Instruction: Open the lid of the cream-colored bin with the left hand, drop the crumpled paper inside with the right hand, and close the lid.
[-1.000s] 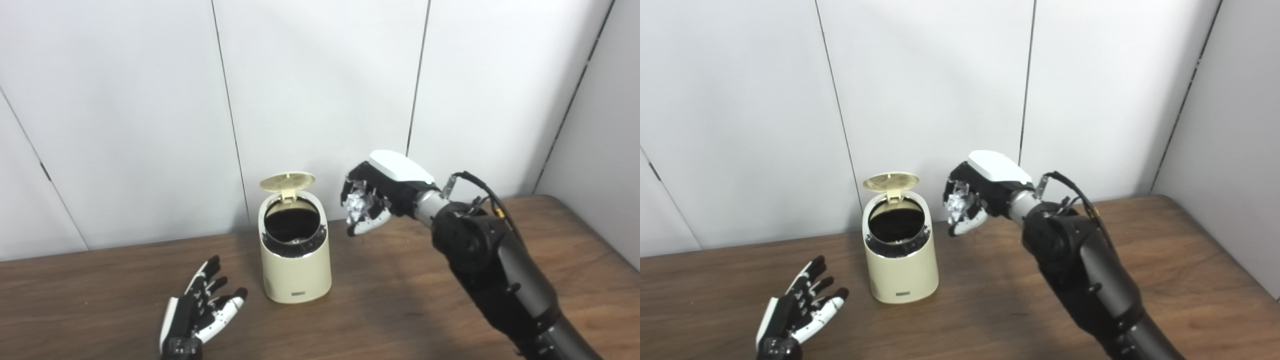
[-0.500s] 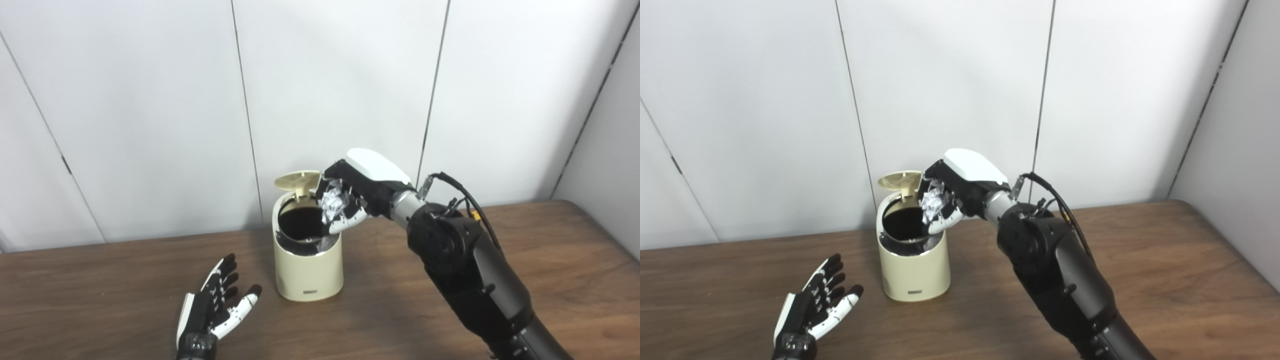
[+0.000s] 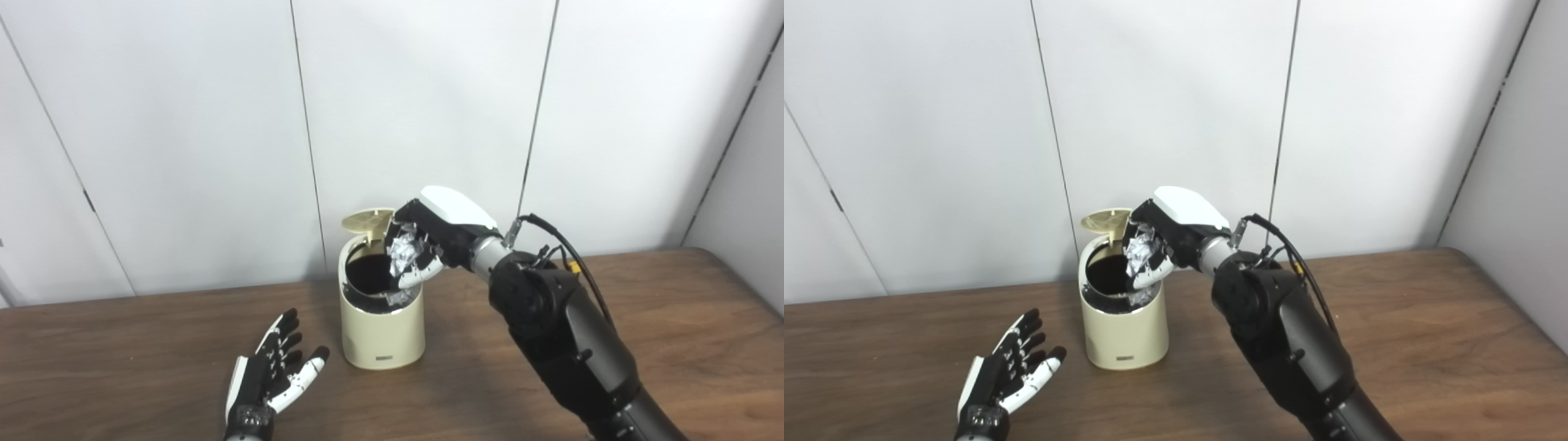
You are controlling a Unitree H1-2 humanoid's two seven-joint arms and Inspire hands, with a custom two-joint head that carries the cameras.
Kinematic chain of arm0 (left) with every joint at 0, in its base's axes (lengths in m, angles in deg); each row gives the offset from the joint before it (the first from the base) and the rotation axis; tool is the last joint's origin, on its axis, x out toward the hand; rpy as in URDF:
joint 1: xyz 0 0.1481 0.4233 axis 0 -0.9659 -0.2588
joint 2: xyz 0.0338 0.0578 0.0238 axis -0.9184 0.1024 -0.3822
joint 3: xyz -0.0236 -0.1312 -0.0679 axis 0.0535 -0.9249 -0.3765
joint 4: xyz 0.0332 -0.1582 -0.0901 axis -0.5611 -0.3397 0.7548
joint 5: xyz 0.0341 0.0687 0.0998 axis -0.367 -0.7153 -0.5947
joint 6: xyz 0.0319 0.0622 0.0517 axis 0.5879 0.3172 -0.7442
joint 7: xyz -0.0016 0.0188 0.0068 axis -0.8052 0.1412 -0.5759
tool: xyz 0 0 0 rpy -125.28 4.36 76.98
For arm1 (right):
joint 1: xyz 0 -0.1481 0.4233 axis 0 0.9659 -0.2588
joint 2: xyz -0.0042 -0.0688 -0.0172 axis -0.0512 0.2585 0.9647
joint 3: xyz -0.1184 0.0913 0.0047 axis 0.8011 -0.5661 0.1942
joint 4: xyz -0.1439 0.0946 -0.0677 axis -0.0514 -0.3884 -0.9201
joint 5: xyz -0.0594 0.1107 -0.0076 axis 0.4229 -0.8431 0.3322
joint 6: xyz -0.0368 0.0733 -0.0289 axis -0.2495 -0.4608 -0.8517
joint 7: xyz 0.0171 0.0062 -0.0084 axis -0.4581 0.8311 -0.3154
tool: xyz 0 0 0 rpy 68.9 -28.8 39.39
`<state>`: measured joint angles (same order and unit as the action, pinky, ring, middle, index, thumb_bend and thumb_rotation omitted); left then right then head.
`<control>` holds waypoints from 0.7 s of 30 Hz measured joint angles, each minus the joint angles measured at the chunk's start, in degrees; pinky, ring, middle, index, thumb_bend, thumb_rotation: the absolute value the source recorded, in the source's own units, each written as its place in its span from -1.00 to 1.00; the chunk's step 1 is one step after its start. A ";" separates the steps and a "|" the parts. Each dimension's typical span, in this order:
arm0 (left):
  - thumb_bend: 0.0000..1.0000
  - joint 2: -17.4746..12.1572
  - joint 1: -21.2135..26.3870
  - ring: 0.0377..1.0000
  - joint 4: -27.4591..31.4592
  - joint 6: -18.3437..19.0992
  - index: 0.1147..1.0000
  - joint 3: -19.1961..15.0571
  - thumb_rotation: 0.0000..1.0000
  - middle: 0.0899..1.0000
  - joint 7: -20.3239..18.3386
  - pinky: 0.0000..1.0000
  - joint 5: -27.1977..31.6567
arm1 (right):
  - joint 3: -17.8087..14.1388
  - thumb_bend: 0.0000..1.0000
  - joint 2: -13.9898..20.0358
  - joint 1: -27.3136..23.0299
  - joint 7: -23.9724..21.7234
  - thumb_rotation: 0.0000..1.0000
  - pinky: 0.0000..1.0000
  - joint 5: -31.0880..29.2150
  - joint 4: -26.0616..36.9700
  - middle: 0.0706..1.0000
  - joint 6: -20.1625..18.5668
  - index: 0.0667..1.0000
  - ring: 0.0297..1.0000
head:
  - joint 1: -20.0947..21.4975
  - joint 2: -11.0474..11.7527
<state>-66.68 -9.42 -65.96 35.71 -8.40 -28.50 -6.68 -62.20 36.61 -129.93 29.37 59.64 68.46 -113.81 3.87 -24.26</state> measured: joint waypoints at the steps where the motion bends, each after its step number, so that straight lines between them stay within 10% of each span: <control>1: 0.16 0.01 0.00 0.78 0.00 0.00 0.92 0.10 -0.53 0.85 0.04 0.70 -0.14 | 0.00 0.04 -0.18 0.00 0.10 -1.00 -0.28 0.19 -0.26 -0.06 -0.05 -0.12 -0.19 | 0.00 0.09; 21: 0.17 0.34 0.00 0.78 -0.05 0.00 0.91 0.66 -0.54 0.84 0.48 0.70 -1.30 | -0.02 0.04 -3.39 0.27 5.04 -1.00 -0.29 0.23 -5.20 -0.05 0.06 -0.11 -0.21 | -1.14 -0.09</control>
<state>-66.34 -9.42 -66.01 35.72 -7.74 -28.03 -7.97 -62.22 33.22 -129.66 34.41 59.87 63.26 -113.75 2.72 -24.35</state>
